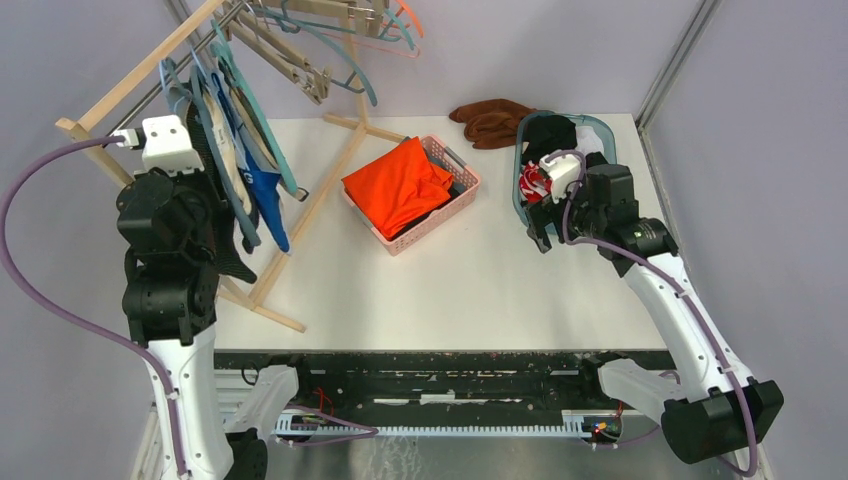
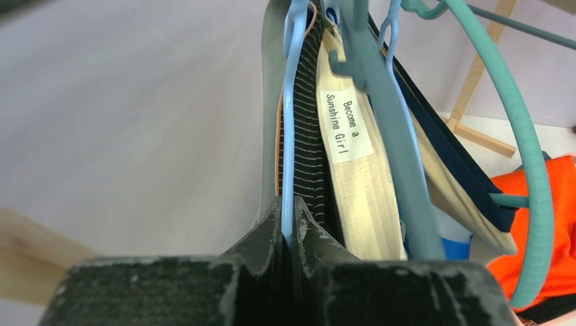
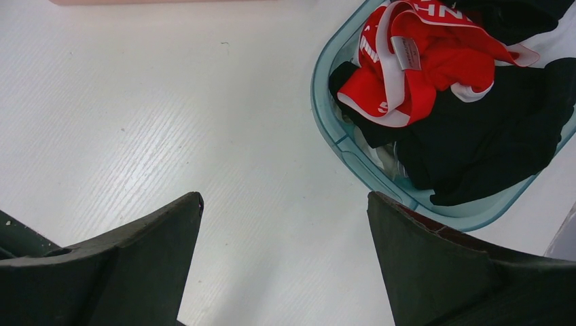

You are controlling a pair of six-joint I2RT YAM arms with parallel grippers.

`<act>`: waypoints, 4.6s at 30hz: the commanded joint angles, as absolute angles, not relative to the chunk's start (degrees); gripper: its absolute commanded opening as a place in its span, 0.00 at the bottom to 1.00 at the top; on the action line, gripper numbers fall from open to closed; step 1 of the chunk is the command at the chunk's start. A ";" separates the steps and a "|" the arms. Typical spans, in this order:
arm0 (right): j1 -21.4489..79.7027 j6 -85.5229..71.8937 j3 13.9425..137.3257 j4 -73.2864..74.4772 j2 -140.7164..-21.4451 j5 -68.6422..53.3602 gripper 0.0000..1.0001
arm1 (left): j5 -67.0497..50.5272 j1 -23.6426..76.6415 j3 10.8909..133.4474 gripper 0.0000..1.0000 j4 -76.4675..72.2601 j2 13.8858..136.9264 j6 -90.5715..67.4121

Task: Remove the underwear clipped to the hanger
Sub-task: Pick up the hanger from the clothesline.

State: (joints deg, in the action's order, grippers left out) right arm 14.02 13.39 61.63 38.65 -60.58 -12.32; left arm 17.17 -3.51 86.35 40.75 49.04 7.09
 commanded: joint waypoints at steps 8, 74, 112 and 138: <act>16.05 14.63 62.86 38.51 -61.31 -10.55 1.00 | 14.34 -3.33 93.01 0.03 36.46 47.62 10.49; 20.15 16.54 63.76 40.85 -63.60 -11.23 1.00 | 13.04 -5.94 103.24 0.03 63.35 40.94 11.73; 23.72 16.87 64.03 40.61 -68.49 -6.18 1.00 | -24.68 -10.19 82.36 0.03 81.89 29.89 45.47; 23.81 17.13 64.85 41.39 -72.72 -6.24 1.00 | -15.90 -9.90 81.65 0.03 83.67 37.31 57.34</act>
State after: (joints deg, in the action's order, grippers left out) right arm 23.53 16.62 61.82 42.11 -72.23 -6.94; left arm -23.46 -10.04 78.04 84.29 38.17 56.01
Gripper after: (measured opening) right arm 0.999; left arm 0.062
